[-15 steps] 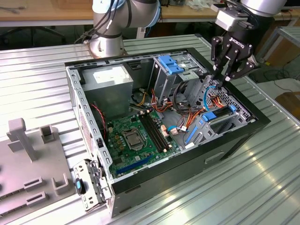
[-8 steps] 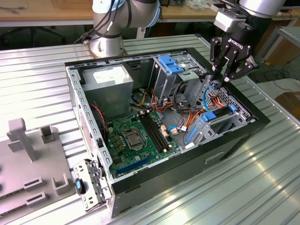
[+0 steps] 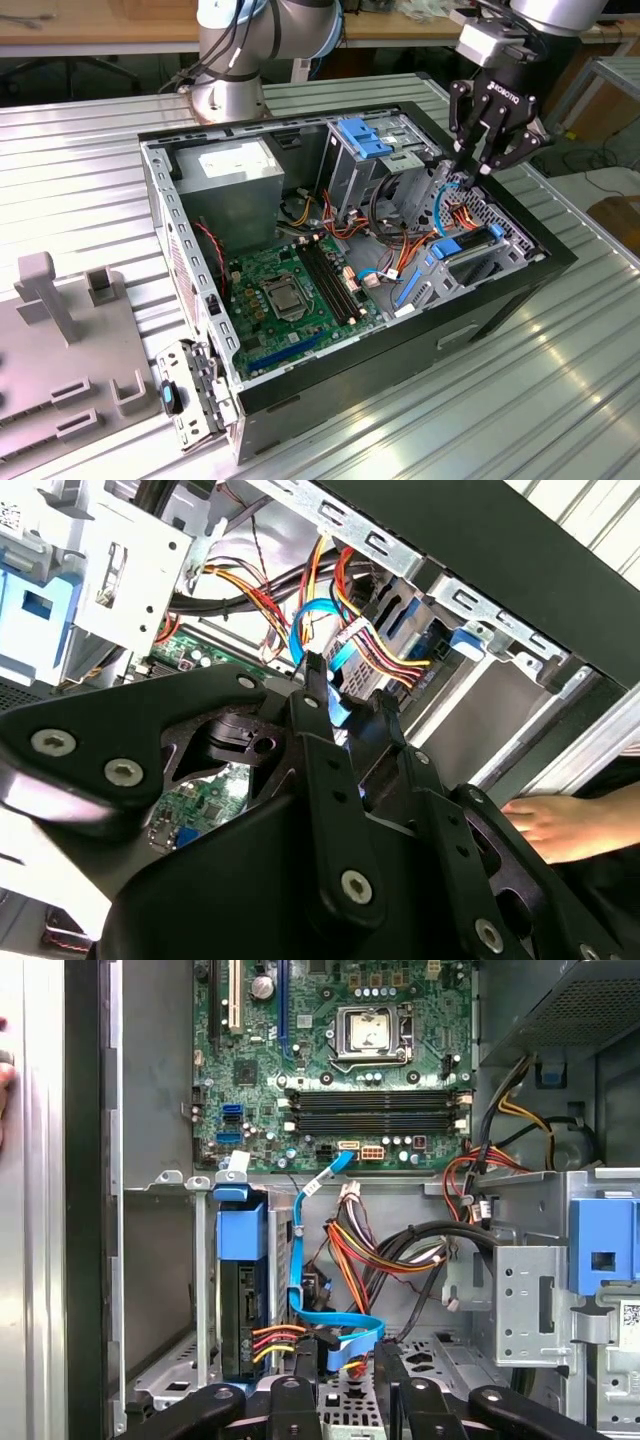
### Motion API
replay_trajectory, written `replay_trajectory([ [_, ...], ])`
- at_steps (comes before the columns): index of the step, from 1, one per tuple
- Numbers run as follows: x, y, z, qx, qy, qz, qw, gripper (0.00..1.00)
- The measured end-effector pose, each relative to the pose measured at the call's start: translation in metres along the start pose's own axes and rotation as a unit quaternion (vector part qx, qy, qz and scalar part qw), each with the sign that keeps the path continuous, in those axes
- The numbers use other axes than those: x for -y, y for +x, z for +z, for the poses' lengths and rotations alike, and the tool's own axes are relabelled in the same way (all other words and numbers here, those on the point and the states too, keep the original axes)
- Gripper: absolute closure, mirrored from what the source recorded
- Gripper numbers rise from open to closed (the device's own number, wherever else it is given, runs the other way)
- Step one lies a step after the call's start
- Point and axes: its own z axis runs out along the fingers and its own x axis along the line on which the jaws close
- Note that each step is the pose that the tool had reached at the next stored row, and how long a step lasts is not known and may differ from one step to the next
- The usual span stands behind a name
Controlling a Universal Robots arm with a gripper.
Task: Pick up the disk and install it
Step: 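Insert the second disk wire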
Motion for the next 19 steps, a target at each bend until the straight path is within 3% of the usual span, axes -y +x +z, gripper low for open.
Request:
replay_trajectory([
  [3,0.0000,-0.0003,-0.0010,-0.0023,0.0000,0.000,1.0000,0.64],
  [5,0.0000,-0.0042,-0.0015,-0.0056,0.0000,0.000,1.0000,0.64],
  [14,0.0000,-0.0043,-0.0009,-0.0064,0.0000,0.000,1.0000,0.64],
  [15,0.0000,-0.0044,-0.0010,-0.0105,0.0001,0.000,0.9999,0.64],
  [16,0.0001,-0.0048,-0.0011,-0.0224,0.0001,0.000,0.9997,0.64],
  [19,0.0000,-0.0056,-0.0012,-0.0458,0.0002,0.000,0.9989,0.64],
])
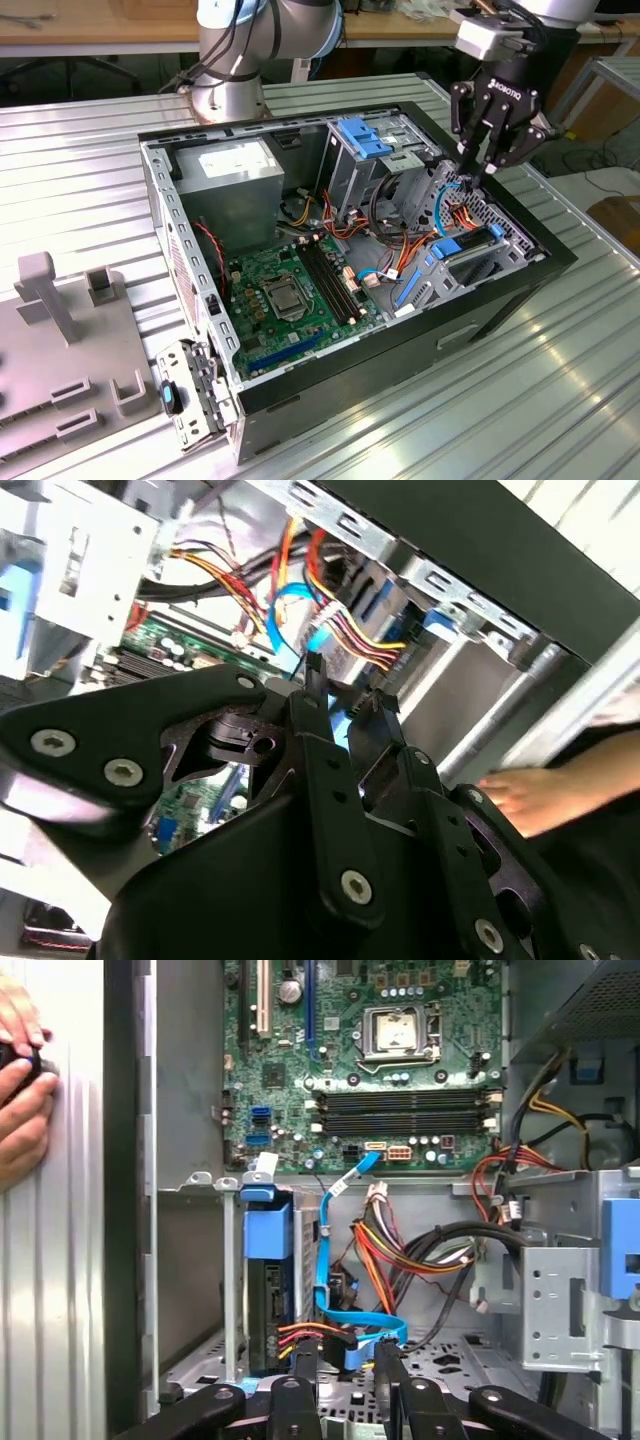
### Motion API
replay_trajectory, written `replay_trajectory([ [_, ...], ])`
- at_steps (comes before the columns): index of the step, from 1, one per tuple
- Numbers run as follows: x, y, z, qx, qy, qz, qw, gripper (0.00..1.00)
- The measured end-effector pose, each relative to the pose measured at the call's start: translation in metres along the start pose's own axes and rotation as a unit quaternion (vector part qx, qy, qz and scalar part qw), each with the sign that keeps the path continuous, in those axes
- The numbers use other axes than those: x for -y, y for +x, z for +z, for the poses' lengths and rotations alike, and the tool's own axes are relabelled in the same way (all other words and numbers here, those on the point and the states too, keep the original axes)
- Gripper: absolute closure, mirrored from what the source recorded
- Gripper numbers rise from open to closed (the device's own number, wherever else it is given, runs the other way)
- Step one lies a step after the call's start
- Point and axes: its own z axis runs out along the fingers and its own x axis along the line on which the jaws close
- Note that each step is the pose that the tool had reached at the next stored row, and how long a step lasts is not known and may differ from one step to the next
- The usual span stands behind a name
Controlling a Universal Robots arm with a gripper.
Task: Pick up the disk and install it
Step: 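Insert the second disk wire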
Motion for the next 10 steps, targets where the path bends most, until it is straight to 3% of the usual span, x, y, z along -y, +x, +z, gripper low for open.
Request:
replay_trajectory([
  [1,0.0000,-0.0006,0.0000,-0.0067,0.0000,0.000,1.0000,0.64],
  [3,-0.0002,-0.0027,-0.0001,-0.0136,0.0001,0.000,0.9999,0.64],
  [7,-0.0008,-0.0136,-0.0012,-0.0166,0.0001,0.000,0.9999,0.64],
  [10,-0.0008,-0.0160,0.0015,-0.0182,0.0001,0.000,0.9998,0.64],
])
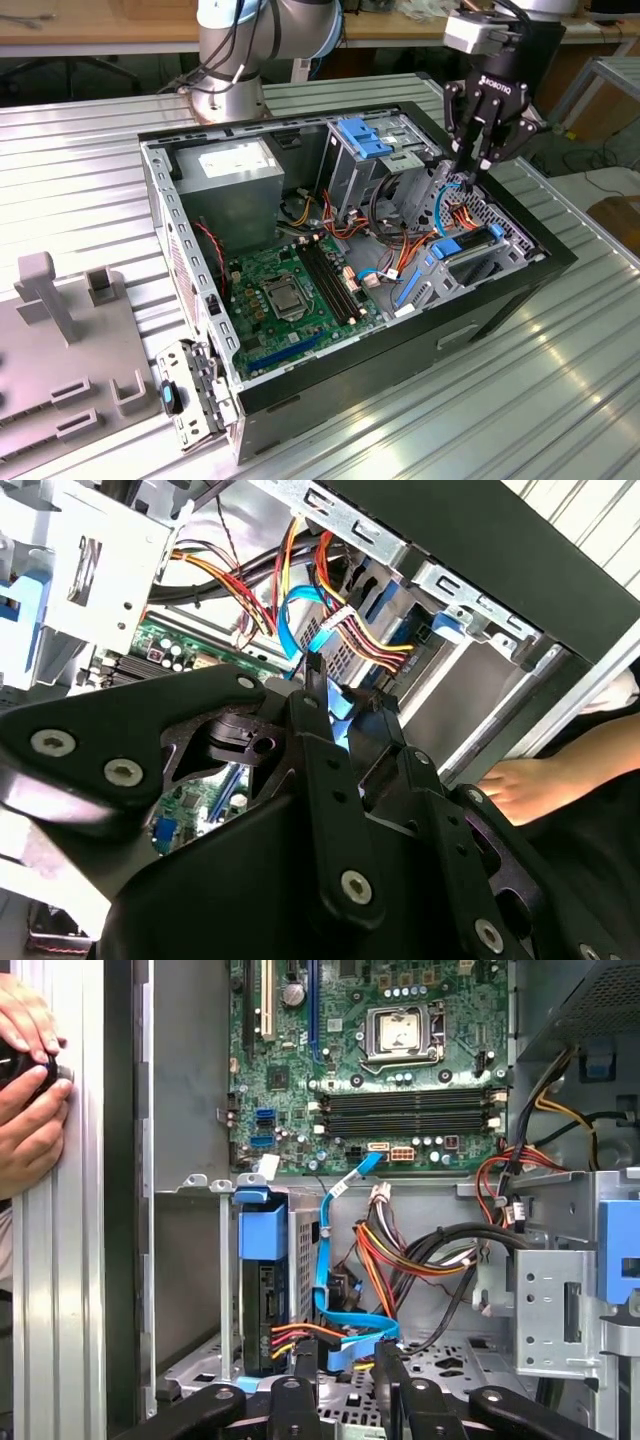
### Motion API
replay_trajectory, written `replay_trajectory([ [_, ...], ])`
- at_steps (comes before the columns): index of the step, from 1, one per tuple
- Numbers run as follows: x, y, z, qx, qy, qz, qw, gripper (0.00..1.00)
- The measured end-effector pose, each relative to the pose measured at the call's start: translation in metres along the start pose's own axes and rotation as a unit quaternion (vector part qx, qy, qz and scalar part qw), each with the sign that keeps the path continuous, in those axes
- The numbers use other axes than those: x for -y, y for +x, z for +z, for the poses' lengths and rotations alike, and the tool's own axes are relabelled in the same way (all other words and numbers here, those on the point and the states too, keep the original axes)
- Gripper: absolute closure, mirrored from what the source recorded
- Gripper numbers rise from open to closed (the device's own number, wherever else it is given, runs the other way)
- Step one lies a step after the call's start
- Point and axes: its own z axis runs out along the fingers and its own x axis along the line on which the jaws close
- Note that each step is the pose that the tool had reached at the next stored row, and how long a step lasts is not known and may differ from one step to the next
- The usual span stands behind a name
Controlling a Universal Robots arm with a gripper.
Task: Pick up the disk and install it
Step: 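Insert the second disk wire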
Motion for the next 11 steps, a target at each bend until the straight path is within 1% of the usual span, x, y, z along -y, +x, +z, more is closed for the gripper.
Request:
replay_trajectory([
  [2,0.0000,-0.0008,0.0021,-0.0020,0.0000,0.000,1.0000,0.64],
  [6,0.0000,-0.0030,0.0049,-0.0022,0.0001,0.000,1.0000,0.64],
  [8,0.0000,-0.0036,0.0061,-0.0046,0.0001,0.000,1.0000,0.64],
  [10,0.0000,-0.0040,0.0076,-0.0125,0.0002,-0.001,0.9999,0.64],
  [11,0.0000,-0.0042,0.0079,-0.0176,0.0002,-0.001,0.9998,0.64],
])
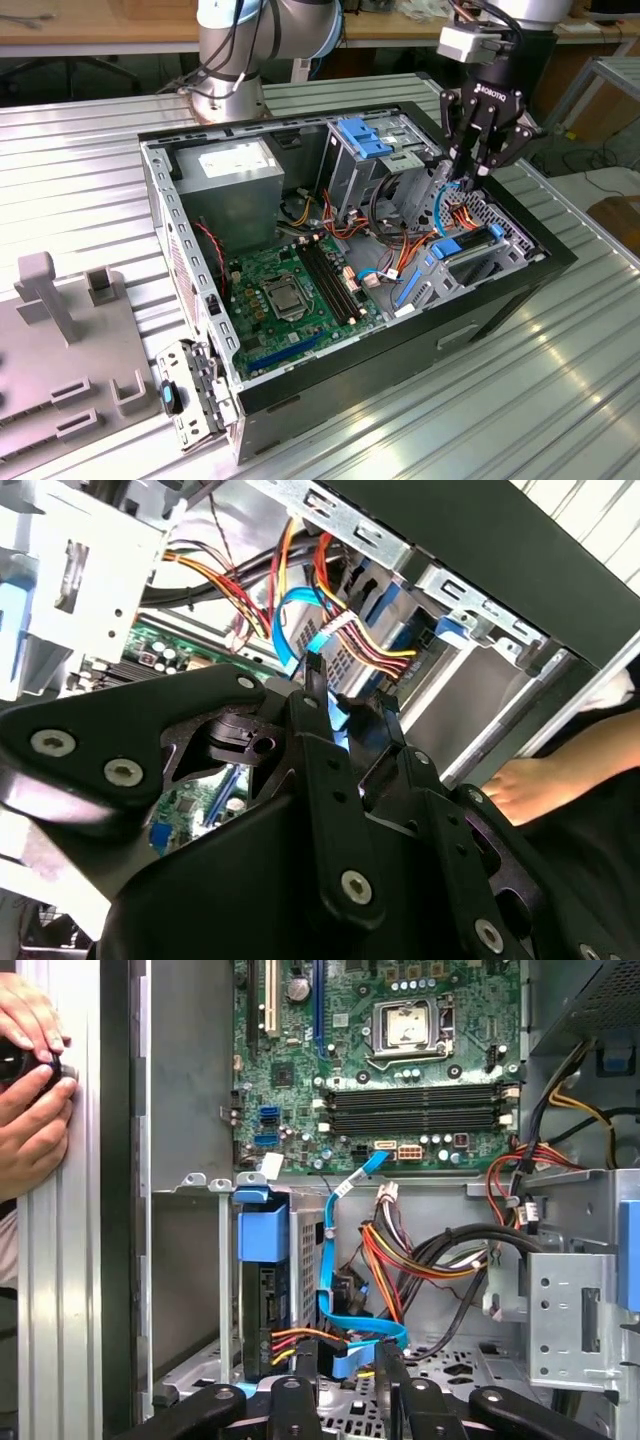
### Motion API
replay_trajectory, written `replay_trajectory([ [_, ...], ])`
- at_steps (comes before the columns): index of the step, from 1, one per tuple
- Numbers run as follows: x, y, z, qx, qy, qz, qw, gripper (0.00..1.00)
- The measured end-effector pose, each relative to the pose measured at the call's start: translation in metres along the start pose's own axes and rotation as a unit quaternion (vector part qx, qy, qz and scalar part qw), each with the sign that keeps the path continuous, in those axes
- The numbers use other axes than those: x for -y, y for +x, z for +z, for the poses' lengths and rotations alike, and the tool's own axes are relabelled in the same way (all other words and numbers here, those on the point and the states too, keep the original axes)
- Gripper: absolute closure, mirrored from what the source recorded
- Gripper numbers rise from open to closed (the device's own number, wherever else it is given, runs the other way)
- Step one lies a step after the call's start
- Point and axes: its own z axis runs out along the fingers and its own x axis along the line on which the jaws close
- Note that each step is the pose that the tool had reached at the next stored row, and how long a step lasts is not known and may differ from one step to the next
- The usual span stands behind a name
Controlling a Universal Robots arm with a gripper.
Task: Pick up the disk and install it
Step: 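Insert the second disk wire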
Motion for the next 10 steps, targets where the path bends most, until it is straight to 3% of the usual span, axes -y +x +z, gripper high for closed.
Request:
replay_trajectory([
  [4,0.0000,-0.0013,-0.0002,-0.0250,0.0001,0.000,0.9997,0.64],
  [7,0.0000,-0.0052,-0.0006,-0.0673,0.0003,0.000,0.9977,0.64],
  [8,0.0000,-0.0060,-0.0001,-0.0759,0.0004,-0.001,0.9971,0.64],
  [10,0.0000,-0.0101,0.0013,-0.0869,0.0004,-0.001,0.9962,0.64],
])
